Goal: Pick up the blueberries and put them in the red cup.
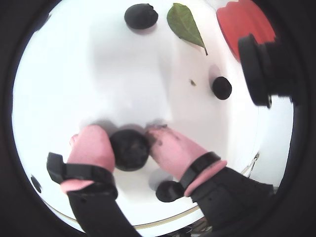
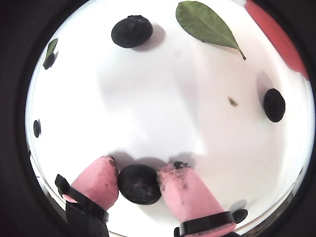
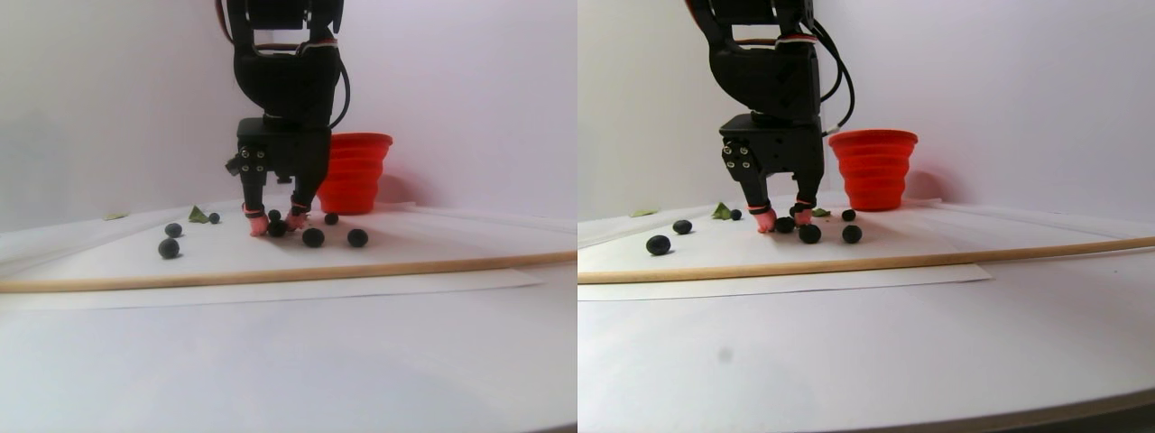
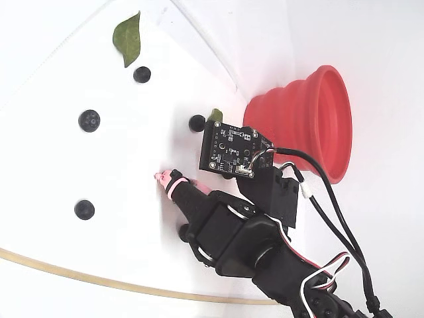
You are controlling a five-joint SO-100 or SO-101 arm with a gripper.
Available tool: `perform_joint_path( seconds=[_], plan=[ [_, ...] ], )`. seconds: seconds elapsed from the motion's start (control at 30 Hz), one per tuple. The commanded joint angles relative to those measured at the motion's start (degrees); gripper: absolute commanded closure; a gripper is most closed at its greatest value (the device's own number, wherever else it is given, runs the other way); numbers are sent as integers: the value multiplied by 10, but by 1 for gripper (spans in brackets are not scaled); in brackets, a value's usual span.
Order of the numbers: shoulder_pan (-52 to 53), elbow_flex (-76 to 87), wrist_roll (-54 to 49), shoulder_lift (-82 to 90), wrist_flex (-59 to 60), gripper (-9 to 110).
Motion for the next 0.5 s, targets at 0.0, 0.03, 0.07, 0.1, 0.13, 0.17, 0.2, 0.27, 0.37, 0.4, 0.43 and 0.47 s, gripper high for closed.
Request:
perform_joint_path(
  seconds=[0.0,0.03,0.07,0.1,0.13,0.17,0.2,0.27,0.37,0.4,0.43,0.47],
  plan=[
    [-8,-7,-1,69,6,87],
    [-8,-7,-1,73,9,87],
    [-8,-7,-1,78,12,87],
    [-9,-7,-1,83,16,87],
    [-9,-6,-1,89,19,87],
    [-10,-6,-1,96,23,87],
    [-10,-5,-2,101,26,87],
    [-11,-4,-2,112,31,87],
    [-12,-2,-3,131,40,87],
    [-12,-2,-4,137,43,87],
    [-13,-2,-4,142,45,87],
    [-13,-1,-4,148,48,87]
  ],
)
